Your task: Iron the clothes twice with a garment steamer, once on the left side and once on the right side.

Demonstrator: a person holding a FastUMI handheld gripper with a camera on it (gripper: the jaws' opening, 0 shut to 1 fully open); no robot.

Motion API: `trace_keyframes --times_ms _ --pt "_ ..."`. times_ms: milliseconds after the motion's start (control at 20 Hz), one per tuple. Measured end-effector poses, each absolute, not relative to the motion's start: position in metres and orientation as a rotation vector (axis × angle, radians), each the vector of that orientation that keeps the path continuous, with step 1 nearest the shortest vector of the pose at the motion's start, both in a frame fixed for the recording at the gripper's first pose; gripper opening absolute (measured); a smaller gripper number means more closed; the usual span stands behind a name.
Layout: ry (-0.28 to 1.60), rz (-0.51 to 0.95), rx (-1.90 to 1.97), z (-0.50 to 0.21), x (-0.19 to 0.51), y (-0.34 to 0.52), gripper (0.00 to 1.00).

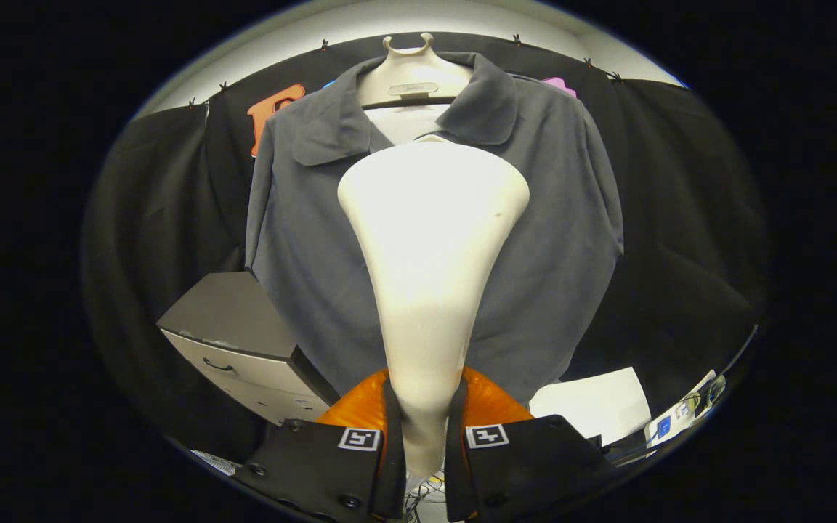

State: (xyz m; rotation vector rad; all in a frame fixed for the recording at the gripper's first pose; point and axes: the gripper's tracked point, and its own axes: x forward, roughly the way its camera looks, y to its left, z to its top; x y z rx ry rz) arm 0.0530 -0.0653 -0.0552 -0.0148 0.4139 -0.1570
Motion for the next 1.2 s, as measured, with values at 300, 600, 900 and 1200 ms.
trace_keyframes --times_ms 300,600,900,1200 --pt "0.368 -0.207 -0.008 -0.025 0.060 -0.099 0.29" --pt "0.360 -0.288 0.006 -0.015 0.072 -0.146 0.29" --pt "0.431 -0.323 0.030 -0.053 0.084 -0.179 0.29" --pt "0.502 -0.282 0.079 -0.107 0.093 -0.183 0.29"
